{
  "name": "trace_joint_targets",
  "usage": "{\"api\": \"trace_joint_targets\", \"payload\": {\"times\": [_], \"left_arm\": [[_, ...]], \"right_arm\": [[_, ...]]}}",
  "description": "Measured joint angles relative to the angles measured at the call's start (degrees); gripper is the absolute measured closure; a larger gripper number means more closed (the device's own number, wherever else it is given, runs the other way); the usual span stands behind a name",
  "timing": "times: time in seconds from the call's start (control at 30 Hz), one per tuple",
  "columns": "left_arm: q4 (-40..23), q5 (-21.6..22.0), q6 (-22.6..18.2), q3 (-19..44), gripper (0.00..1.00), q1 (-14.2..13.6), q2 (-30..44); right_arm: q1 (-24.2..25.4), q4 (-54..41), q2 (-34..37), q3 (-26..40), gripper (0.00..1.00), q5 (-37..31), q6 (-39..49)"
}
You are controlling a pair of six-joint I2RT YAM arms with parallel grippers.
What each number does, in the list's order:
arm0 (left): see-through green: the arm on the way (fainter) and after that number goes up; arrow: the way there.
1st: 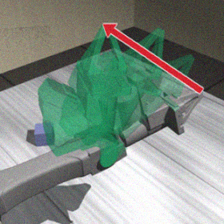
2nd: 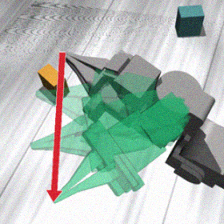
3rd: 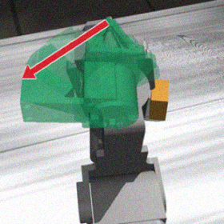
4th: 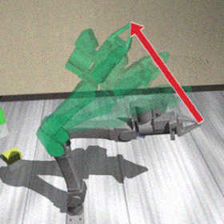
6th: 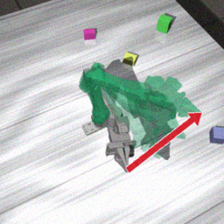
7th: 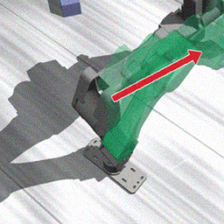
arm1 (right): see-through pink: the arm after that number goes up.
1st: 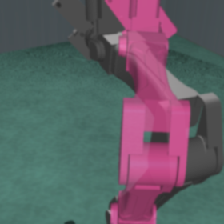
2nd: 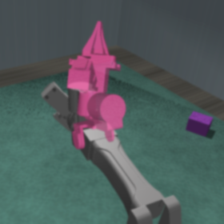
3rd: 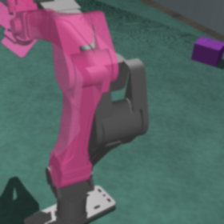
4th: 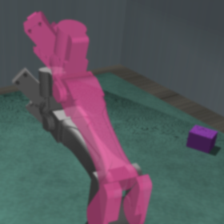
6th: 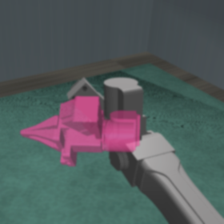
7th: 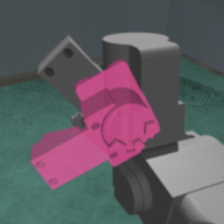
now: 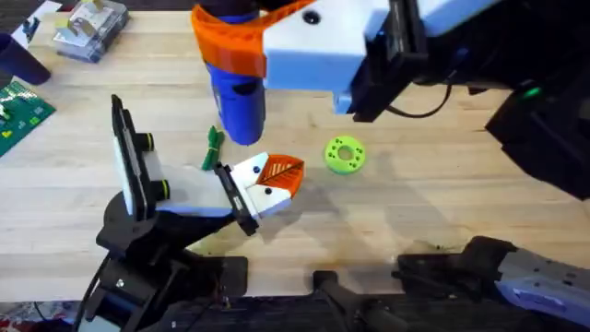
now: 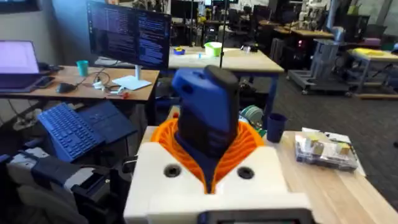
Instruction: Pick up the gripper from the table and insert it into the empty holder that is missing its gripper. Then pick up a screw, insert it into the mounting hole, and use the screwdriver to tighten it. Finally, clean up the table by picking up the vegetable and placing it into the bucket.
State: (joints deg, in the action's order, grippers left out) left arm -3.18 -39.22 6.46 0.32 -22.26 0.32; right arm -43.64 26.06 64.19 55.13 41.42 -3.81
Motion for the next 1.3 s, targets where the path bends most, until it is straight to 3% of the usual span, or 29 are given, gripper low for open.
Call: {"api": "trace_joint_targets", "payload": {"times": [0.5, 1.3], "left_arm": [[0.0, 0.0, 0.0, 0.0, 0.983, 0.0, 0.0], [0.0, 0.0, 0.0, 0.0, 0.983, 0.0, 0.0]], "right_arm": [[0.0, -9.7, 2.4, 0.5, 0.976, 0.0, -1.5], [-0.1, -7.3, 4.9, 0.5, 0.976, 0.0, -0.4]]}}
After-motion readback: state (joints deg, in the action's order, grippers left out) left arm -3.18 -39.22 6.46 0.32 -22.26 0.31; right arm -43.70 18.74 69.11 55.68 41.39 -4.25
